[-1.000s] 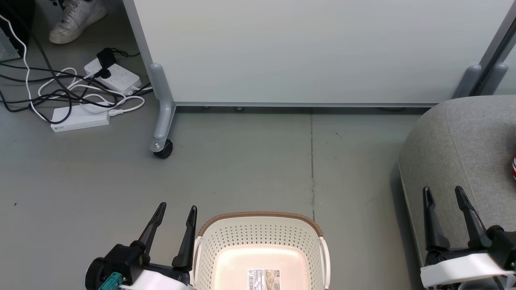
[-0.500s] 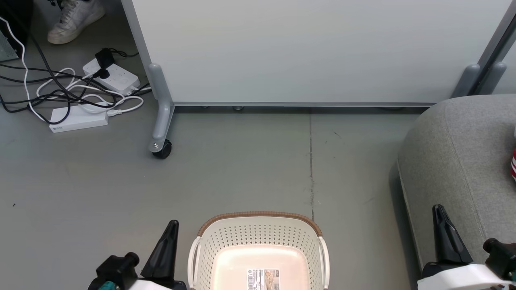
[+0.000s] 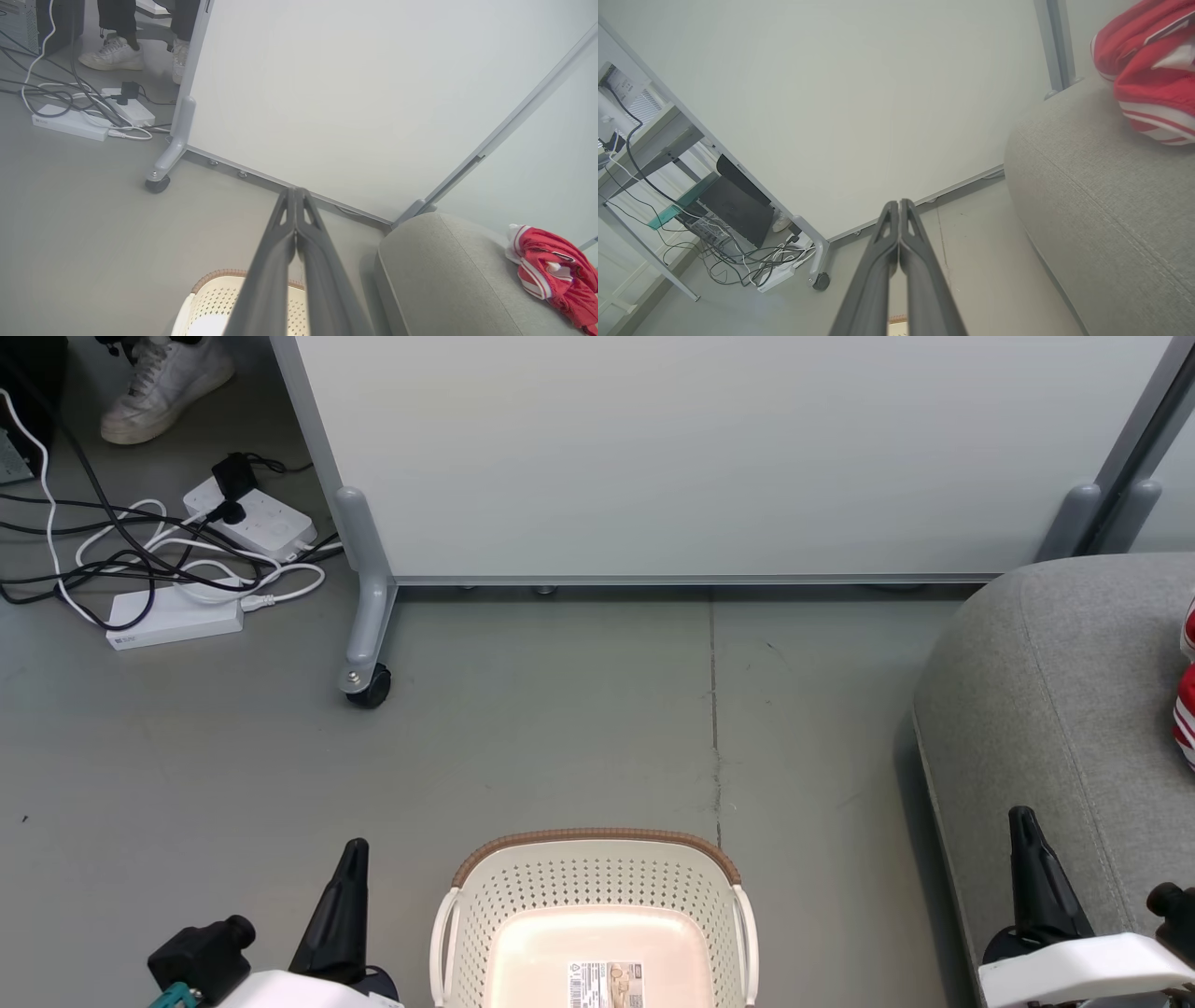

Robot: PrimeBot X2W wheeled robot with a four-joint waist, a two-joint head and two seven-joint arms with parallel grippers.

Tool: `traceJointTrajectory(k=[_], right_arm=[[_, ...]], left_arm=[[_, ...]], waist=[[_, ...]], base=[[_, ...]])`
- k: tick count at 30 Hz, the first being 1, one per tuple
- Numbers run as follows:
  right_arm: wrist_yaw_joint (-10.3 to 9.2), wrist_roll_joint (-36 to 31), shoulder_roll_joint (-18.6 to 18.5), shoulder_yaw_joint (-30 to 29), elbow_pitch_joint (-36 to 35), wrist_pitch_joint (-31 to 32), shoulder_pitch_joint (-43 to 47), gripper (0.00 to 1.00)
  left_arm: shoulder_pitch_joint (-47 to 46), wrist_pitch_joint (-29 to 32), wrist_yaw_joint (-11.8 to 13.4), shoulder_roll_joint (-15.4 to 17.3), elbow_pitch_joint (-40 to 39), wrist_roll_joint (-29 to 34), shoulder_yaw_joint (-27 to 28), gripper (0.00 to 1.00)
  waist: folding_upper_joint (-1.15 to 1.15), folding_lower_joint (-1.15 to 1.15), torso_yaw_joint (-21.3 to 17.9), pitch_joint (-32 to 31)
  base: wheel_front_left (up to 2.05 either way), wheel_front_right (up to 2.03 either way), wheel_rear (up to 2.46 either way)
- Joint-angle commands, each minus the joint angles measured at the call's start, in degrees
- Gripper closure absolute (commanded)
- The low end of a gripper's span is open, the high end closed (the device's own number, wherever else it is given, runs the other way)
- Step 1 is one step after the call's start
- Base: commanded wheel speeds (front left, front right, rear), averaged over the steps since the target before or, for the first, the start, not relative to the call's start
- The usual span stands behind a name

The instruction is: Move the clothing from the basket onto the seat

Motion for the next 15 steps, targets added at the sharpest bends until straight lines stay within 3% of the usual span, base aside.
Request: traceJointTrajectory(k=[1, 15], right_arm=[[0.0, 2.35, -0.49, 0.07, -0.73, 0.71, -1.51, 1.0], [0.0, 14.2, -0.65, 0.19, -0.4, 3.46, -2.49, 1.0]], left_arm=[[-1.77, 0.36, -0.12, 0.63, -1.12, -2.52, 0.62, 1.0], [-2.42, 3.08, -0.33, 1.4, -1.79, -14.91, 2.67, 1.0]], waist=[[0.0, 0.0, -0.06, -0.02], [0.0, 0.0, -0.64, -0.22]], base=[[0.0, 0.0, 0.0], [0.0, 0.0, 0.0]])
